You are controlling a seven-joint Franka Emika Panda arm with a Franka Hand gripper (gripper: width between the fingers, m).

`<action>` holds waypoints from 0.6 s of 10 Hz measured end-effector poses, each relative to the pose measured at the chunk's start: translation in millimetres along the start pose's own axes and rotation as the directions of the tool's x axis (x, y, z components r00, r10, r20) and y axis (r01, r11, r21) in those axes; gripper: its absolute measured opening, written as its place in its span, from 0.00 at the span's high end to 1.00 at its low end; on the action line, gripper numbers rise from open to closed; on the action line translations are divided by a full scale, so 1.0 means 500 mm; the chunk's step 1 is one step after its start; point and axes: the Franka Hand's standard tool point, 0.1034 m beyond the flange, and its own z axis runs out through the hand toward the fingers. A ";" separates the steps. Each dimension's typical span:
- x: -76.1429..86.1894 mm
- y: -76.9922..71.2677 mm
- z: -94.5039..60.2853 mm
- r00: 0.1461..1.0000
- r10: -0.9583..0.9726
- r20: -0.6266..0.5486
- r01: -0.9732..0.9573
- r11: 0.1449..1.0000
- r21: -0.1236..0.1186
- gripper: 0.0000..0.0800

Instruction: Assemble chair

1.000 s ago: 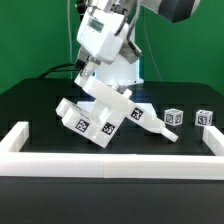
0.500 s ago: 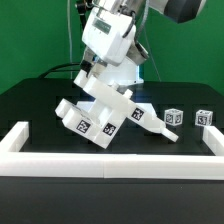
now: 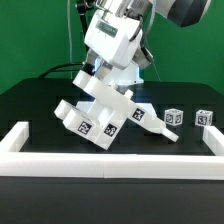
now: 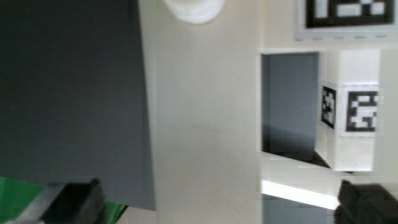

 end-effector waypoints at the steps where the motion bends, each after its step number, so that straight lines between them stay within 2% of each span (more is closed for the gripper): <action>1: 0.000 0.001 0.004 1.000 -0.005 -0.008 0.005 1.000 -0.005 0.19; 3: 0.001 0.001 0.004 1.000 -0.005 -0.010 0.005 1.000 -0.006 0.19; 6: -0.001 0.004 -0.013 1.000 -0.010 -0.008 0.010 1.000 0.001 0.19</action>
Offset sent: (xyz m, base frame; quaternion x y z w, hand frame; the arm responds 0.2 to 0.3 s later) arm -0.0088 0.0030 0.0116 0.0038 -0.0099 0.0091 0.9999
